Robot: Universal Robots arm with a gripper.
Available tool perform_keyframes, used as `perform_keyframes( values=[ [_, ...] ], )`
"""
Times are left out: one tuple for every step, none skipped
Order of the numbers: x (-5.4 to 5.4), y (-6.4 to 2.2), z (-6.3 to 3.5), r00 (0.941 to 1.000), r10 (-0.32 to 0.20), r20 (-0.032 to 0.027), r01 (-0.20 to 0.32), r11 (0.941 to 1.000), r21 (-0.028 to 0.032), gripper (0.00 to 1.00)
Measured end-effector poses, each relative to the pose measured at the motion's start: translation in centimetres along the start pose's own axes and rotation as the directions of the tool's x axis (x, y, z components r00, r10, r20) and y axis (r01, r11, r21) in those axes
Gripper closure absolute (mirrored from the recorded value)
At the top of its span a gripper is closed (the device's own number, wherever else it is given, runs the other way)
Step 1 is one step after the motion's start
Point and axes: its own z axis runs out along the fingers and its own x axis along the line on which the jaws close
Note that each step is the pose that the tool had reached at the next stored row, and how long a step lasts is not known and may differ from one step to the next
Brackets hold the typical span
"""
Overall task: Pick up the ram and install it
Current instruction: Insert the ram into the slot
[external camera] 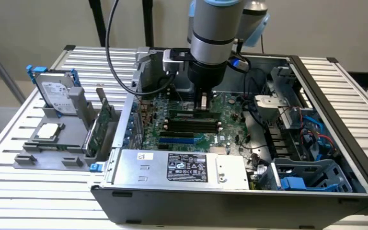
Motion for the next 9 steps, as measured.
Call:
perform_keyframes(
  values=[
    [0.0, -0.01, 0.18, 1.0, 0.0, -0.0003, 0.0, 1.0, 0.0, 1.0],
    [0.0, -0.01, 0.36, 1.0, 0.0, -0.0006, 0.0, 1.0, 0.0001, 1.0],
    [0.0, -0.02, 0.54, 1.0, 0.0, -0.001, 0.0, 1.0, 0.0001, 1.0],
    [0.0, -0.02, 0.71, 1.0, 0.0, -0.0016, 0.0, 1.0, 0.0001, 1.0],
    [0.1, -0.02, 0.9, 1.0, 0.0, -0.0025, 0.0, 1.0, 0.0001, 1.0],
    [0.1, -0.03, 1.08, 1.0, 0.0, -0.0037, 0.0, 1.0, 0.0002, 1.0],
    [0.1, -0.03, 1.27, 1.0, 0.0, -0.005, 0.0, 1.0, 0.0003, 1.0],
    [0.1, -0.04, 1.44, 1.0, 0.0, -0.0069, 0.0, 1.0, 0.0003, 1.0],
    [0.1, -0.04, 1.6, 1.0, 0.0, -0.0089, 0.0, 1.0, 0.0003, 1.0]
  ],
)
